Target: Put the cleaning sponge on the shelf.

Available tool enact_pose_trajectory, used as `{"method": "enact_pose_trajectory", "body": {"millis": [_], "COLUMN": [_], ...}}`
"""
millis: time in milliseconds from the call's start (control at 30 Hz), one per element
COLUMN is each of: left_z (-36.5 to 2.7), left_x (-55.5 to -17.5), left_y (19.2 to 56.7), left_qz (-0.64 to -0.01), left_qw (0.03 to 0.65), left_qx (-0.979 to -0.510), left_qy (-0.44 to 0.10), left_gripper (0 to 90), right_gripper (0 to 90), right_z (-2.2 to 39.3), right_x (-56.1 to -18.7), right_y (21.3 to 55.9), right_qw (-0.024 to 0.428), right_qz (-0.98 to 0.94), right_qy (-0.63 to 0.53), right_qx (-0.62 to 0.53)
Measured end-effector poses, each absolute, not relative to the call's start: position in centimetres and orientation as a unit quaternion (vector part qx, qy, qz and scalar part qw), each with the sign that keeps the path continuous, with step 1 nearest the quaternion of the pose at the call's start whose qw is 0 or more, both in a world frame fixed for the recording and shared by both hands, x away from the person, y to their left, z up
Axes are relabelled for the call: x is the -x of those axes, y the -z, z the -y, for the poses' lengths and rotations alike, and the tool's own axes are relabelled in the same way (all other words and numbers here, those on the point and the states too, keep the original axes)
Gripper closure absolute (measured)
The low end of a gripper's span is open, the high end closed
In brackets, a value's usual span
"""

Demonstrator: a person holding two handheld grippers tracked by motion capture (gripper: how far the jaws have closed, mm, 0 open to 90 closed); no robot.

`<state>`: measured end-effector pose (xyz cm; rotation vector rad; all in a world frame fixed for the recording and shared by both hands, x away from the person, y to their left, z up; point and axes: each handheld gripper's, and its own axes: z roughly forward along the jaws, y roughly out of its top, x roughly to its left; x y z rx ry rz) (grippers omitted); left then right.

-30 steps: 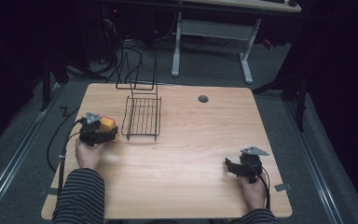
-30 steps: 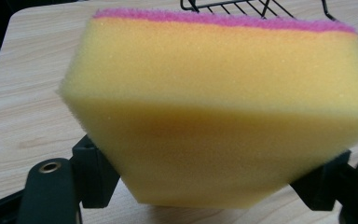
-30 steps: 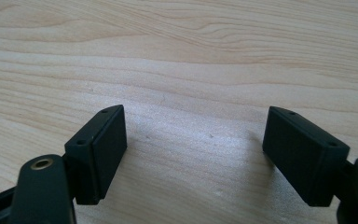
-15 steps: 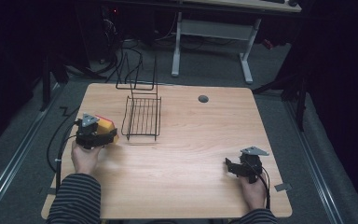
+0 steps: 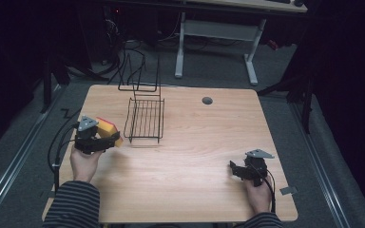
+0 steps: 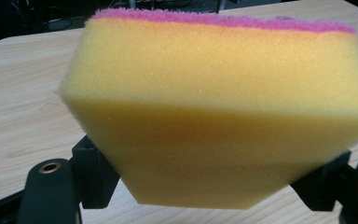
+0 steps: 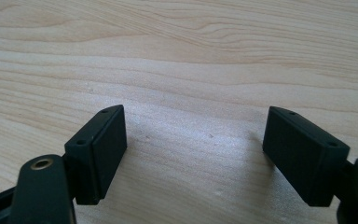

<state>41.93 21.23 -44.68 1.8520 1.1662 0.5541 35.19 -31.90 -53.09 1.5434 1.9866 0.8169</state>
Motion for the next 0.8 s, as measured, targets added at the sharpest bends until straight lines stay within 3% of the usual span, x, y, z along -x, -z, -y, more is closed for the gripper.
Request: {"method": "enact_pose_trajectory", "body": {"millis": [800], "left_z": [-17.8], "left_x": [-42.1], "left_y": [42.1], "left_qz": [-0.419], "left_qw": [0.444], "left_qx": [-0.761], "left_qy": [-0.22], "left_gripper": [24.0], "right_gripper": [21.9], "right_z": [31.9], "right_x": [-35.2], "right_y": [53.1], "right_qw": [0.246], "right_qz": [-0.728], "right_qy": [-0.299], "right_qx": [-0.566]}}
